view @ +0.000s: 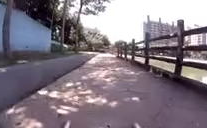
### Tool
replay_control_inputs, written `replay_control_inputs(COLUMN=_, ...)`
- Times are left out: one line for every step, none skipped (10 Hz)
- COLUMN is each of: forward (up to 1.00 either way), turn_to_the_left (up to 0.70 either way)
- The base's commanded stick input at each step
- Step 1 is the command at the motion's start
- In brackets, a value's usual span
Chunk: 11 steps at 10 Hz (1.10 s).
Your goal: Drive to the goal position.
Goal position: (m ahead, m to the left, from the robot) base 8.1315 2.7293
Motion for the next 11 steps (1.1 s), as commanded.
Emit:
replay_control_inputs(forward=0.70, turn_to_the_left=0.00)
replay_control_inputs(forward=0.70, turn_to_the_left=0.00)
replay_control_inputs(forward=0.70, turn_to_the_left=0.00)
replay_control_inputs(forward=0.70, turn_to_the_left=0.00)
replay_control_inputs(forward=0.70, turn_to_the_left=0.00)
replay_control_inputs(forward=0.70, turn_to_the_left=0.00)
replay_control_inputs(forward=0.70, turn_to_the_left=0.00)
replay_control_inputs(forward=0.70, turn_to_the_left=0.00)
replay_control_inputs(forward=0.70, turn_to_the_left=0.00)
replay_control_inputs(forward=0.70, turn_to_the_left=0.00)
replay_control_inputs(forward=0.70, turn_to_the_left=0.00)
